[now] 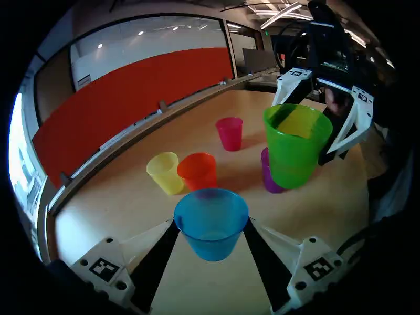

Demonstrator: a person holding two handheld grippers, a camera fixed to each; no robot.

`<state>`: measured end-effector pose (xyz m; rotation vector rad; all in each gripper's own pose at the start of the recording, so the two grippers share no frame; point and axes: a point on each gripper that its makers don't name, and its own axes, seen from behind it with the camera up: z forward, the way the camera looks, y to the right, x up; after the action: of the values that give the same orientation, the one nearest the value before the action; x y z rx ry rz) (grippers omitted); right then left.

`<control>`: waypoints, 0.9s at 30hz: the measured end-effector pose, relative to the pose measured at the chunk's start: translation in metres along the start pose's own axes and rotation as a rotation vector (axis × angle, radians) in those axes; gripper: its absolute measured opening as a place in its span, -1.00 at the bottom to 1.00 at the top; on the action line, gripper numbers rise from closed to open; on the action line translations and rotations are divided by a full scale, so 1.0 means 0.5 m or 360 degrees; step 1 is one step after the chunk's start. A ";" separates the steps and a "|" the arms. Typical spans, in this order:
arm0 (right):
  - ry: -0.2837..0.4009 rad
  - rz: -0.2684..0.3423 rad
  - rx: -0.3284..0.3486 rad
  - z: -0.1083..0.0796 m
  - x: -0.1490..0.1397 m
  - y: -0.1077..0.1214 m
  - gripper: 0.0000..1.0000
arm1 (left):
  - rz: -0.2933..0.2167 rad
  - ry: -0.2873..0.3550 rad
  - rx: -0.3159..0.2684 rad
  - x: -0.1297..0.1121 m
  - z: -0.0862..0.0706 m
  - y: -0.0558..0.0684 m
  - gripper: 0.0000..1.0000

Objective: Pour water

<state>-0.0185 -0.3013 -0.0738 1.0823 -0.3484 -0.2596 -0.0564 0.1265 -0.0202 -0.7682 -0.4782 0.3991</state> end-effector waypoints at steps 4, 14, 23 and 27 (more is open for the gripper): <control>-0.0020 0.0002 0.0006 0.003 -0.009 -0.003 0.81 | 0.0001 -0.0015 -0.0020 -0.005 0.004 0.004 0.72; -0.0079 -0.0005 0.0032 0.010 -0.034 -0.013 0.81 | 0.0036 -0.0080 -0.0070 -0.029 0.018 0.017 0.72; -0.0147 -0.0024 0.0069 0.017 -0.058 -0.023 0.81 | 0.0061 -0.0129 -0.0112 -0.040 0.026 0.022 0.72; -0.0181 -0.0033 0.0081 0.020 -0.069 -0.025 0.81 | 0.0076 -0.0156 -0.0123 -0.048 0.031 0.023 0.72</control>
<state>-0.0546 -0.3022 -0.0856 1.1244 -0.4479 -0.3333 -0.0866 0.1305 -0.0255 -0.8387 -0.5704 0.4664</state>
